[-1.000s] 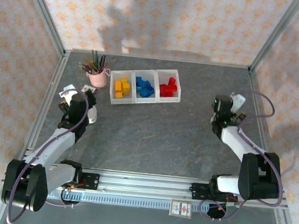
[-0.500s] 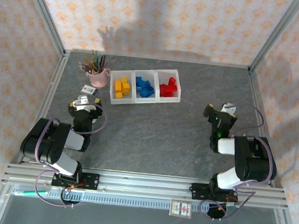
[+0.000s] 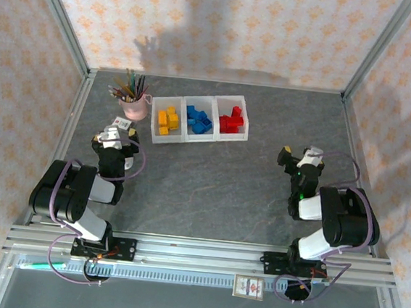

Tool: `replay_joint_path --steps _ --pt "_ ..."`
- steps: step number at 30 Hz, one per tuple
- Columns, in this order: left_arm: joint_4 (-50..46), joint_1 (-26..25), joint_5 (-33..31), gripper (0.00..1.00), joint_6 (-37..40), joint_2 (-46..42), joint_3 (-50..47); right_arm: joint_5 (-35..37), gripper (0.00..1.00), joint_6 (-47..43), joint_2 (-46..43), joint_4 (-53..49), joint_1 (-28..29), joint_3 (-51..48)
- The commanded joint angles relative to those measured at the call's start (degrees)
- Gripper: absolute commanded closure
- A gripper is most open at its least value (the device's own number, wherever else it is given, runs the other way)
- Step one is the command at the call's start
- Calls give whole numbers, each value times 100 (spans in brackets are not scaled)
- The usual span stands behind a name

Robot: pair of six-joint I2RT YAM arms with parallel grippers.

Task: Sort the legos into containers by color
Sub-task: Reset both arms

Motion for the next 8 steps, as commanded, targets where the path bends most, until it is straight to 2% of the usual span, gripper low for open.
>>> replay_joint_path --steps 1,8 --pt "214 31 128 0 -35 0 49 -17 0 -81 -46 257 -29 115" --pt "205 31 173 0 -22 8 57 -122 0 -97 -56 268 -37 103"
